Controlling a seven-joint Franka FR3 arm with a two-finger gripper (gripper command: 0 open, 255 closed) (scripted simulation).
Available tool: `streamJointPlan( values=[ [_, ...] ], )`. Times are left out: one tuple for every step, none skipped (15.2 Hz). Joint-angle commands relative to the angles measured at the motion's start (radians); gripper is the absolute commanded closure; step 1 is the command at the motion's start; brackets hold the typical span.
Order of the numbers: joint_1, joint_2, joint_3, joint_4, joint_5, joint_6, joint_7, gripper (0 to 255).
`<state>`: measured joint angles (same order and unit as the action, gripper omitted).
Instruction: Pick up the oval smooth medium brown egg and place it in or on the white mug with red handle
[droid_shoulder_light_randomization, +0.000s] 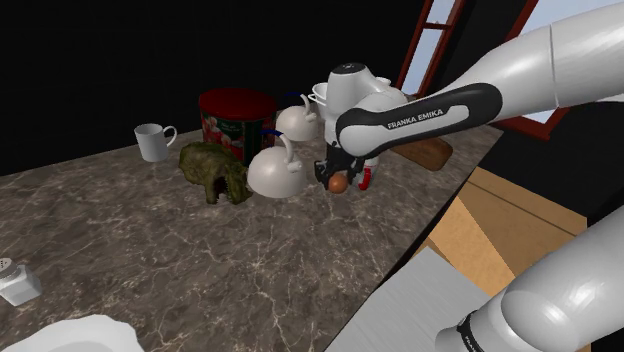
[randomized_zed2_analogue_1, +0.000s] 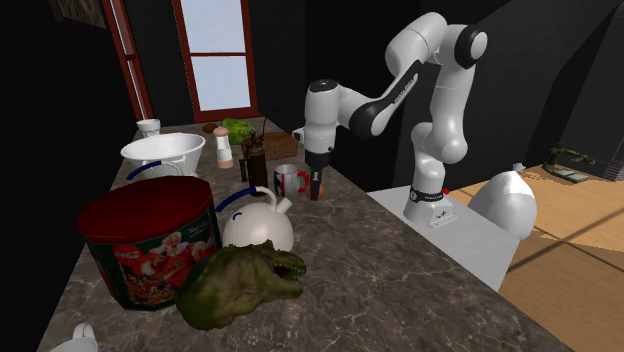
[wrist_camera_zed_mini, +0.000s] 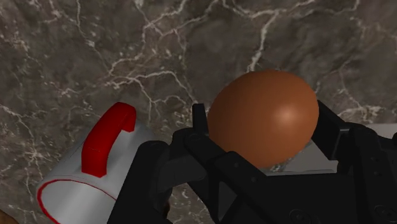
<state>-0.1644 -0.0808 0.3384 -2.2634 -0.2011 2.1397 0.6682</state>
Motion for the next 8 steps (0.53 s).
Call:
streamJointPlan(
  values=[
    [0.001, -0.017, -0.001, 0.011, 0.010, -0.026, -0.011, 255],
    [0.001, -0.023, -0.002, 0.019, 0.014, -0.039, -0.016, 255],
    [0.001, -0.029, -0.002, 0.026, 0.017, -0.052, -0.020, 255],
    [0.002, -0.035, -0.003, 0.034, 0.021, -0.065, -0.024, 255],
    [0.002, -0.041, -0.003, 0.042, 0.024, -0.078, -0.028, 255],
    [0.002, -0.046, -0.004, 0.050, 0.027, -0.091, -0.033, 255],
    [0.002, -0.051, -0.004, 0.059, 0.030, -0.103, -0.037, 255],
    [0.003, -0.056, -0.005, 0.067, 0.033, -0.116, -0.040, 255]
  ],
)
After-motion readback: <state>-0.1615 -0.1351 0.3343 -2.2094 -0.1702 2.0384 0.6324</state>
